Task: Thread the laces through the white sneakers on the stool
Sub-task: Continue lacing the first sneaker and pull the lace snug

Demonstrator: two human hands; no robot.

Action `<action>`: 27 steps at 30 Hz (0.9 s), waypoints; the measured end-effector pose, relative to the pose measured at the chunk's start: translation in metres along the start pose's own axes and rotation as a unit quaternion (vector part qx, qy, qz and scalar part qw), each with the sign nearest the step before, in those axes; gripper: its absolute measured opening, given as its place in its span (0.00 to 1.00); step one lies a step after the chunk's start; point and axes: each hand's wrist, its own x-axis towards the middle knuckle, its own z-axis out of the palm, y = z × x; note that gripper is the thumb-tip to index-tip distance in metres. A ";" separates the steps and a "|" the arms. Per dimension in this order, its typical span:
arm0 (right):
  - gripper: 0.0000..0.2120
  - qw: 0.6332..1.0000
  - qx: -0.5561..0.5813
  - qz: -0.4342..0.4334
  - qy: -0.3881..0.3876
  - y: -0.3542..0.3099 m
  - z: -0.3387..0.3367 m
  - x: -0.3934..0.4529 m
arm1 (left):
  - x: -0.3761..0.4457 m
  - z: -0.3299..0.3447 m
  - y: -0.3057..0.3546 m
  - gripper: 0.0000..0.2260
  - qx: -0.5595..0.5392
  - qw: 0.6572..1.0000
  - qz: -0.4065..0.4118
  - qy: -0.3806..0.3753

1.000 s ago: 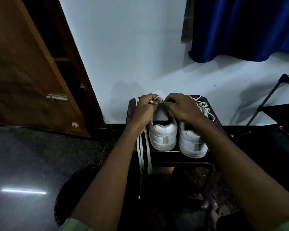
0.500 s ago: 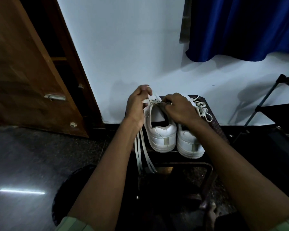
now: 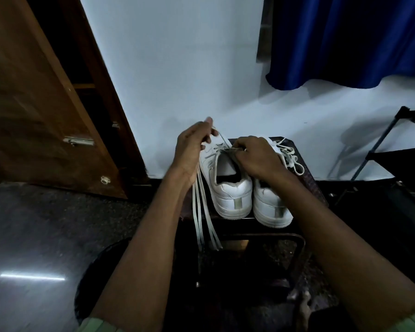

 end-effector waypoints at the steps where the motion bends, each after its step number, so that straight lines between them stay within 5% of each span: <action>1: 0.15 1.000 0.001 -0.001 0.000 -0.001 0.000 0.000 | 0.001 0.002 0.003 0.17 -0.062 0.998 -0.014 0.015; 5: 0.10 1.000 0.002 0.013 0.007 0.001 0.001 0.000 | 0.004 0.003 0.003 0.14 -0.137 0.989 -0.018 0.059; 8: 0.09 1.000 -0.001 0.019 0.019 0.002 0.001 0.000 | 0.001 0.002 -0.003 0.15 0.093 0.993 0.035 0.071; 13: 0.12 0.999 0.006 0.033 0.013 -0.002 0.000 -0.003 | -0.006 0.013 -0.016 0.13 0.488 0.864 0.118 0.016; 16: 0.12 0.999 0.022 0.040 0.006 -0.001 0.000 -0.002 | -0.008 0.019 -0.009 0.10 0.583 0.793 0.176 0.034; 18: 0.10 0.998 0.028 0.048 0.004 -0.001 0.001 0.000 | -0.009 0.018 -0.004 0.06 0.598 0.780 0.186 0.018; 20: 0.09 0.998 0.030 0.049 0.004 0.000 0.002 0.002 | -0.010 0.014 -0.006 0.06 0.573 0.798 0.187 0.007; 22: 0.10 0.999 0.022 0.042 0.006 0.001 0.001 0.002 | -0.006 0.012 -0.012 0.03 0.475 0.864 0.166 0.017; 25: 0.10 0.999 0.018 0.038 0.010 0.001 0.001 0.002 | 0.001 0.013 -0.015 0.04 0.217 0.970 0.091 0.056; 27: 0.11 0.999 0.016 0.037 0.009 0.001 0.001 0.001 | 0.006 0.012 -0.013 0.06 0.062 0.993 0.071 0.077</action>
